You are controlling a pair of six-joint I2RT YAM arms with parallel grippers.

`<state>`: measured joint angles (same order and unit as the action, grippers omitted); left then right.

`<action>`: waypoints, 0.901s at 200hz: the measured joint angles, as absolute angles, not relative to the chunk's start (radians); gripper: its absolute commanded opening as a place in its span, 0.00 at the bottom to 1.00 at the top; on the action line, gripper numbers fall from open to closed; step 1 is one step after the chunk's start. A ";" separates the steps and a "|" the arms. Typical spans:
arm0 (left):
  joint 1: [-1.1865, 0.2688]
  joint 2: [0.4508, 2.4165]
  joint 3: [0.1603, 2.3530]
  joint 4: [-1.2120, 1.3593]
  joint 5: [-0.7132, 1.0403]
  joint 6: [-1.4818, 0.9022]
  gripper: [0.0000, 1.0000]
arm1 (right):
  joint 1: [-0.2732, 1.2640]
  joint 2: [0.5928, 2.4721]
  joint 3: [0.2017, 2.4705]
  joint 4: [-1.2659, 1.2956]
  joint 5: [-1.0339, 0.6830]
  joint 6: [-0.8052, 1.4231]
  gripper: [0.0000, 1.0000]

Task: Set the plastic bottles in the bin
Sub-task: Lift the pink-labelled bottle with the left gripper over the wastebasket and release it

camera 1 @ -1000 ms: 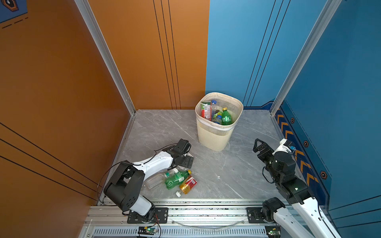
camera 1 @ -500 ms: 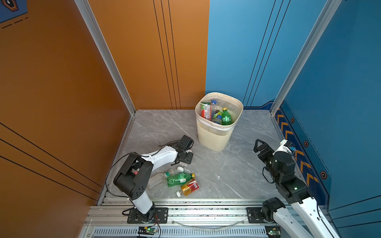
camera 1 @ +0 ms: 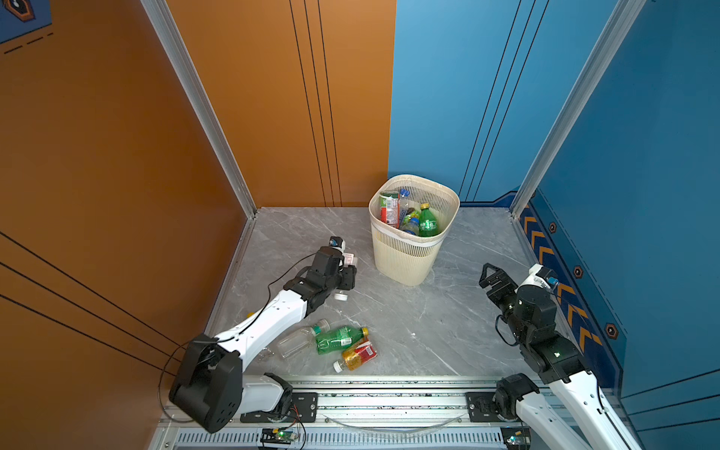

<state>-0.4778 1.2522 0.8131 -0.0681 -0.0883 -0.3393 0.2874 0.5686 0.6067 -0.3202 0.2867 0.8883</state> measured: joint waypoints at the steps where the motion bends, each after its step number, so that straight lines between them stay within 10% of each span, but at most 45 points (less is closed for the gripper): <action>1: -0.478 1.246 0.809 -0.062 -0.088 -0.342 0.54 | 0.287 0.569 0.606 -0.320 0.286 0.889 1.00; 76: -0.470 1.090 0.778 0.007 -0.052 -0.390 0.54 | 0.281 0.614 0.598 -0.297 0.257 0.895 1.00; 180: -0.574 1.411 1.397 0.041 0.089 -0.307 0.54 | 0.280 0.570 0.591 -0.300 0.238 0.894 1.00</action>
<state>-0.5739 1.4105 1.3968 0.0410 0.0887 -0.3073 0.2798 0.5705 0.5911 -0.2996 0.2382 0.8944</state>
